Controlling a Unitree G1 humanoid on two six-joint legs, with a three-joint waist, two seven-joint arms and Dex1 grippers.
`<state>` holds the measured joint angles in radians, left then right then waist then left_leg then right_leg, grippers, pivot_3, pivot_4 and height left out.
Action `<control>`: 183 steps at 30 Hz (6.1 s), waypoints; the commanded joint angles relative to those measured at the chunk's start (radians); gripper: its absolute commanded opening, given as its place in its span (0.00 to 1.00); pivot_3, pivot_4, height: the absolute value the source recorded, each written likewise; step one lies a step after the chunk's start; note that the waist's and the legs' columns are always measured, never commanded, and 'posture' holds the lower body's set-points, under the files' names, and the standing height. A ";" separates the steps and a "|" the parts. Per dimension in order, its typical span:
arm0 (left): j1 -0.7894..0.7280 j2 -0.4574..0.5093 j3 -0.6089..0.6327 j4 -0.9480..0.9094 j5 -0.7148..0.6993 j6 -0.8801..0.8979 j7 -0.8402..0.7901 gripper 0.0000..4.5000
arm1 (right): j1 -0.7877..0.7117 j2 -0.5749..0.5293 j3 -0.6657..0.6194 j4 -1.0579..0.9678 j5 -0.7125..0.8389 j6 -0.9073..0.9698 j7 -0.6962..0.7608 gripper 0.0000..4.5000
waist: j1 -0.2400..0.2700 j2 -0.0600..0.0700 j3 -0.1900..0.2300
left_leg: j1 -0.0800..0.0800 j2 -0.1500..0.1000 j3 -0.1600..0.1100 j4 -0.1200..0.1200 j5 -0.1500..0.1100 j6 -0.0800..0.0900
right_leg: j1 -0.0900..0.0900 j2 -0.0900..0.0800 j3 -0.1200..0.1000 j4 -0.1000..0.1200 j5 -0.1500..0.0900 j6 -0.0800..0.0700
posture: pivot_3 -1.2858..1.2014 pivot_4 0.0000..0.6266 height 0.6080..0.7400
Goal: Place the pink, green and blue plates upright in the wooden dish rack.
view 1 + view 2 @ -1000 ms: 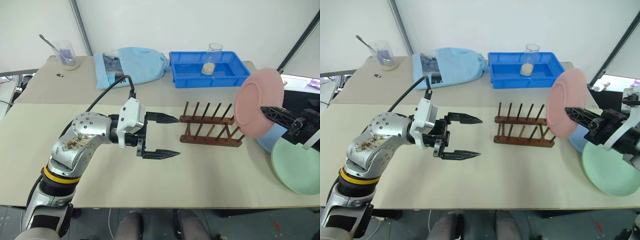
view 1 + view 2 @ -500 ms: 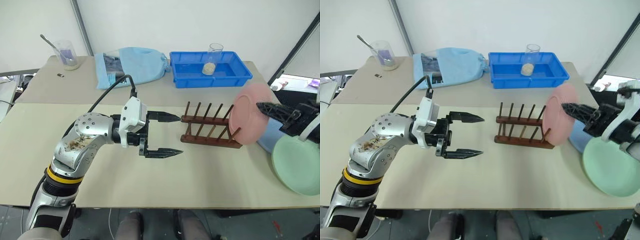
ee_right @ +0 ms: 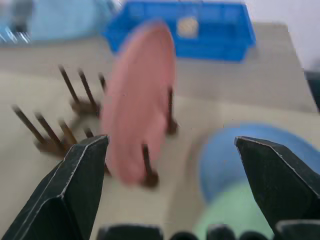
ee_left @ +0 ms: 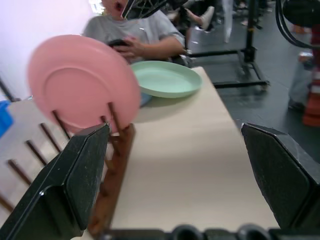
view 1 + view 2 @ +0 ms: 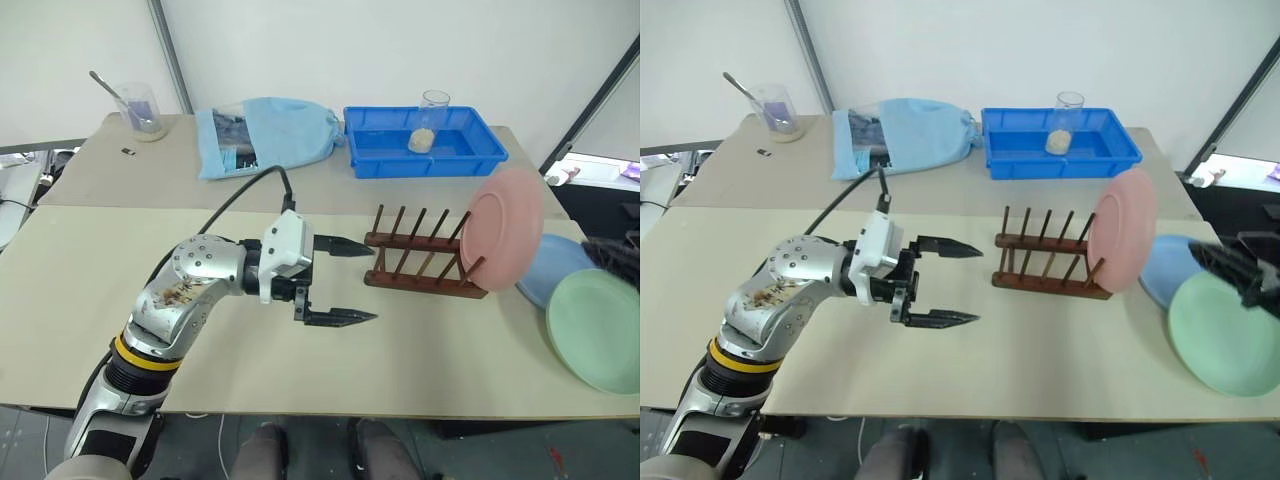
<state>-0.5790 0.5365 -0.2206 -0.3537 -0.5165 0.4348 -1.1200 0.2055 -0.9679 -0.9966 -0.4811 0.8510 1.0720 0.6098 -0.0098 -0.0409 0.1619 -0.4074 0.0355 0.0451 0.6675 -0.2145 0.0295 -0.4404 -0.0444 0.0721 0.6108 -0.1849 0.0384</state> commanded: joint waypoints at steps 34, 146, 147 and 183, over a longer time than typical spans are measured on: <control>-0.021 -0.084 -0.032 0.045 0.078 -0.096 -0.006 1.00 | 0.035 0.232 0.443 -0.094 -0.549 -0.051 -0.273 0.00 | -0.004 0.006 -0.005 | 0.001 -0.002 -0.005 0.001 0.000 0.000 | 0.003 0.001 0.000 0.000 -0.002 -0.001 | 0.52 0.24 1.00; -0.009 0.040 0.022 0.013 0.015 -0.007 -0.049 1.00 | -0.462 -0.017 0.897 0.854 -0.717 -0.707 0.100 0.57 | -0.008 0.008 -0.004 | 0.001 -0.005 -0.008 0.000 -0.001 0.003 | 0.005 0.002 0.003 0.002 -0.007 0.003 | 0.52 0.24 1.00; -0.008 0.040 0.022 0.012 0.015 -0.007 -0.048 1.00 | -0.465 -0.012 0.898 0.854 -0.720 -0.694 0.099 0.50 | -0.008 0.008 -0.004 | 0.001 -0.005 -0.008 0.001 -0.001 0.003 | 0.005 0.002 0.003 0.002 -0.007 0.003 | 0.52 0.24 1.00; 0.042 0.160 0.196 0.087 0.014 -0.020 0.032 1.00 | -0.957 0.438 0.631 0.031 0.195 -0.158 -0.278 0.00 | 0.005 0.014 -0.001 | -0.004 -0.003 -0.012 -0.004 -0.001 0.003 | 0.001 -0.001 -0.001 0.001 0.000 -0.001 | 0.52 0.24 1.00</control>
<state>-0.5350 0.6976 -0.0385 -0.2280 -0.4971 0.4303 -1.0899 -0.7601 -0.5105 -0.2988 -0.4056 0.9366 0.8528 0.3675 -0.0047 -0.0269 0.1606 -0.4132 0.0317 0.0334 0.6637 -0.2158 0.0322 -0.4393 -0.0464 0.0713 0.6104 -0.1843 0.0378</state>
